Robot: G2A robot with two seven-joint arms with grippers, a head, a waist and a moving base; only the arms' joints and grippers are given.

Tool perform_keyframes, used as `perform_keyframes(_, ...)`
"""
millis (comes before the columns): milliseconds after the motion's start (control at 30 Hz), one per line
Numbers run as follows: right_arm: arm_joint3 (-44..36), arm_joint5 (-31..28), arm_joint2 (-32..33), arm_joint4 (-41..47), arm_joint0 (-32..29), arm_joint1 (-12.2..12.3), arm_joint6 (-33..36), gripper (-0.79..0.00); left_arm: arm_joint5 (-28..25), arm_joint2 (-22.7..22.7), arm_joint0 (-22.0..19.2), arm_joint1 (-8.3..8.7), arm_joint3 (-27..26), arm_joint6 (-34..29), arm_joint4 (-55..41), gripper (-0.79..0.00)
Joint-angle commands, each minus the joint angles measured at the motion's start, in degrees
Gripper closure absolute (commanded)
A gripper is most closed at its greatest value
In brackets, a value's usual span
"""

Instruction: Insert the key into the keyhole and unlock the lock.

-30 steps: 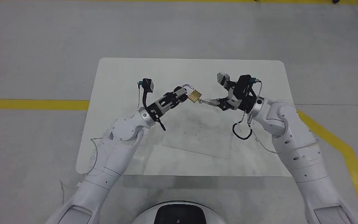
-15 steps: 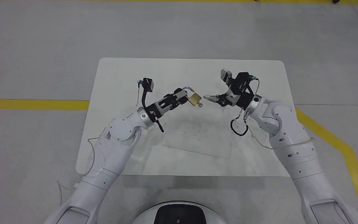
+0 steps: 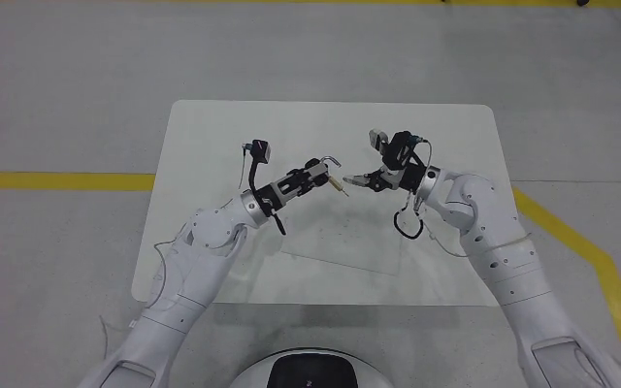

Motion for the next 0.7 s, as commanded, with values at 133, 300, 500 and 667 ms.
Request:
perform_keyframes(133,0.19,0.80,3.10,0.04,-1.18,0.58,-2.01,-0.785,1.39,-1.19,1.17,0.63,-0.78,0.13,2.60,0.000)
perform_keyframes(300,0.19,0.80,3.10,0.04,-1.18,0.58,-2.01,-0.785,8.08,-2.84,2.36,1.68,-1.21,-2.49,6.47,0.000)
perform_keyframes(500,0.19,0.80,3.10,0.04,-1.18,0.58,-2.01,-0.785,14.88,-0.48,1.44,2.20,-0.28,-5.13,15.18,0.000)
perform_keyframes(667,0.19,0.80,3.10,0.04,-1.18,0.58,-2.01,-0.785,17.05,2.94,0.03,1.77,1.13,-3.98,19.20,-0.157)
